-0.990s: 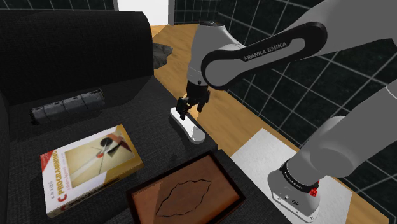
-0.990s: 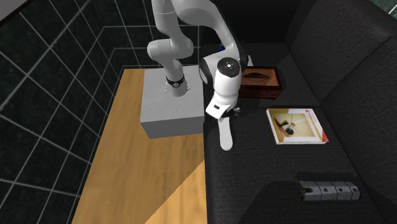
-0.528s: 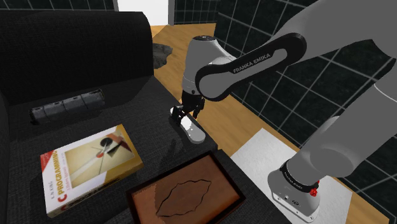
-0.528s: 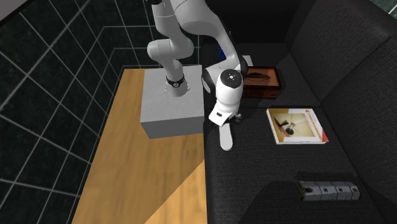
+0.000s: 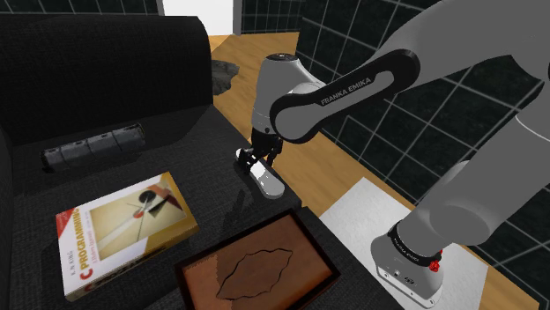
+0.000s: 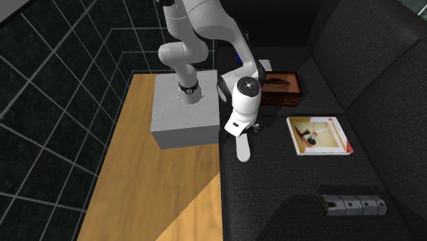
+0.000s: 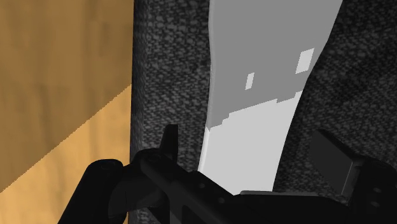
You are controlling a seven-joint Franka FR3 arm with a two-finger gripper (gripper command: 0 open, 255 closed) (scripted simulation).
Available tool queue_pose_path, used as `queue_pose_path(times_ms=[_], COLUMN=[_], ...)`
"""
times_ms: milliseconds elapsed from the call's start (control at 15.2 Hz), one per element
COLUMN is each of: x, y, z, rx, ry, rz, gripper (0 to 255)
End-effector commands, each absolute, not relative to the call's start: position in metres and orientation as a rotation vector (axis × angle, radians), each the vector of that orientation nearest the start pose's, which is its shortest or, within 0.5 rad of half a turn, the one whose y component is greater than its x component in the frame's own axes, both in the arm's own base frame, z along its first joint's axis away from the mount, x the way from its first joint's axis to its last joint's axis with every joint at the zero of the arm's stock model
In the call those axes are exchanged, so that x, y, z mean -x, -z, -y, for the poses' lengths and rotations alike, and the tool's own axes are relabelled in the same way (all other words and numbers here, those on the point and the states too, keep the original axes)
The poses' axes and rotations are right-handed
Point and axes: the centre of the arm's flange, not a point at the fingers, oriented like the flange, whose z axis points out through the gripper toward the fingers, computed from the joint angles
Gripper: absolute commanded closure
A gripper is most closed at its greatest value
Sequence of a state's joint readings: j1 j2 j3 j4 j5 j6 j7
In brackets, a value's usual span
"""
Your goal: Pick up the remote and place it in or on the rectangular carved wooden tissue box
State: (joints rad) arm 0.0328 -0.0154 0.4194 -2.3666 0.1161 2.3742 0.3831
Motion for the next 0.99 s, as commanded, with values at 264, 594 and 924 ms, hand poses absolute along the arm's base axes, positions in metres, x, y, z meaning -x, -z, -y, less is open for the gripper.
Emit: queue_pose_path(times_ms=[264,594,924], x=[-0.448,-0.448,-0.448], y=[-0.333,-0.333,-0.354], z=[-0.219,-0.219,-0.219], rx=[3.064,3.064,3.064], ry=[-0.016,-0.016,-0.016], rz=[-0.021,-0.021,-0.021], gripper=[255,255,255])
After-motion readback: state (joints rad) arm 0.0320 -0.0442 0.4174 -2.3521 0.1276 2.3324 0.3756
